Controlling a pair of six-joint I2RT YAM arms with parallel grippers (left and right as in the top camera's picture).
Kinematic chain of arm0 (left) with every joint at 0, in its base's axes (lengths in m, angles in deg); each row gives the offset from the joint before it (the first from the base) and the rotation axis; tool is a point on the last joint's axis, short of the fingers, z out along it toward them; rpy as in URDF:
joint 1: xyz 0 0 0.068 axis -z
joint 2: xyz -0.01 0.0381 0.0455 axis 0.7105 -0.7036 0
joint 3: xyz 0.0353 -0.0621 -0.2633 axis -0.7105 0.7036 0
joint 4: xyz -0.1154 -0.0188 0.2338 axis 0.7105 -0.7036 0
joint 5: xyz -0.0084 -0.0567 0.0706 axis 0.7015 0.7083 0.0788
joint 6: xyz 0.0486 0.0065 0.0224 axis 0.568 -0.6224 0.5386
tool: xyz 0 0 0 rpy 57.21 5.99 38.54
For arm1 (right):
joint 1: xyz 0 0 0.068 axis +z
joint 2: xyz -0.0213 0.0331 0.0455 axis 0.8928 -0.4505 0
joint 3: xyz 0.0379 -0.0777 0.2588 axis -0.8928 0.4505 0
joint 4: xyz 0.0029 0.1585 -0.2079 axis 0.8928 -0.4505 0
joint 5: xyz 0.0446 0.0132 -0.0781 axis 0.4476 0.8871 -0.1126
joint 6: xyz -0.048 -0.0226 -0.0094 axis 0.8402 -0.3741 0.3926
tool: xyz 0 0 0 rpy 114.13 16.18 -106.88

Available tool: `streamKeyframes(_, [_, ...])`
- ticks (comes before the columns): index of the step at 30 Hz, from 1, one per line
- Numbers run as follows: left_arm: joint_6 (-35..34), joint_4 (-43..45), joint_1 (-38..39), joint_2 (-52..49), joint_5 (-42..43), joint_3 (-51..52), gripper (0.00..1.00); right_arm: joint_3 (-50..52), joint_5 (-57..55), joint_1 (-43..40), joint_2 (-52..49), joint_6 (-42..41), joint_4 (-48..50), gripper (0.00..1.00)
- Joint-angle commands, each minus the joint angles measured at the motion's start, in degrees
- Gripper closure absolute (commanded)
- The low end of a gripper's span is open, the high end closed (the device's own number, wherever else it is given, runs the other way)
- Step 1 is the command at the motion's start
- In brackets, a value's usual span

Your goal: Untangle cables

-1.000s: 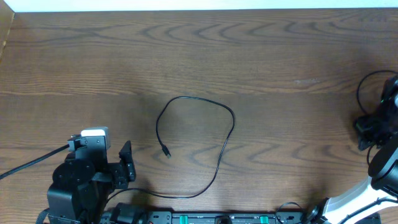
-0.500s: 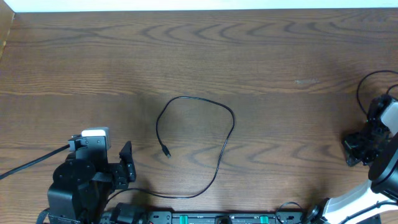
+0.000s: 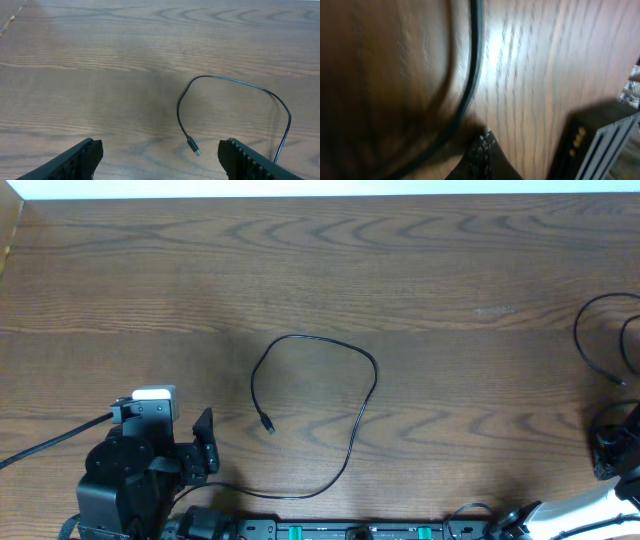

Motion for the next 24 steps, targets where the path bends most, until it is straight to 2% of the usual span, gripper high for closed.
streamKeyframes(1, [-0.3,-0.2,-0.2,0.1,0.3,0.1,0.21,1.2,8.3,-0.1,-2.0,4.5,6.2,0.99])
streamKeyframes(8, [-0.3,-0.4,-0.2,0.1,0.3,0.1,0.21,1.2,16.1,0.7,-2.0,12.6,16.2,0.99])
streamKeyframes(12, [-0.3,-0.7,-0.2,0.1,0.3,0.1,0.21,1.2,23.7,0.7,-2.0,18.9,21.9,0.91])
streamKeyframes(15, [-0.3,-0.9,-0.2,0.1,0.3,0.1,0.21,1.2,32.2,0.7,-2.0,27.4,27.7,0.77])
streamKeyframes(18, [-0.3,-0.9,-0.2,0.1,0.3,0.1,0.21,1.2,36.6,0.7,-2.0,31.0,31.5,0.57])
streamKeyframes(20, [-0.3,-1.0,-0.2,0.1,0.3,0.1,0.21,1.2,37.1,0.7,-2.0,30.9,33.4,0.47])
streamKeyframes(22, [-0.3,-1.2,-0.2,0.1,0.3,0.1,0.21,1.2,37.0,0.7,-2.0,31.0,35.0,0.40])
streamKeyframes(24, [-0.3,-1.6,-0.2,0.1,0.3,0.1,0.21,1.2,37.0,0.7,-2.0,31.0,36.9,0.41])
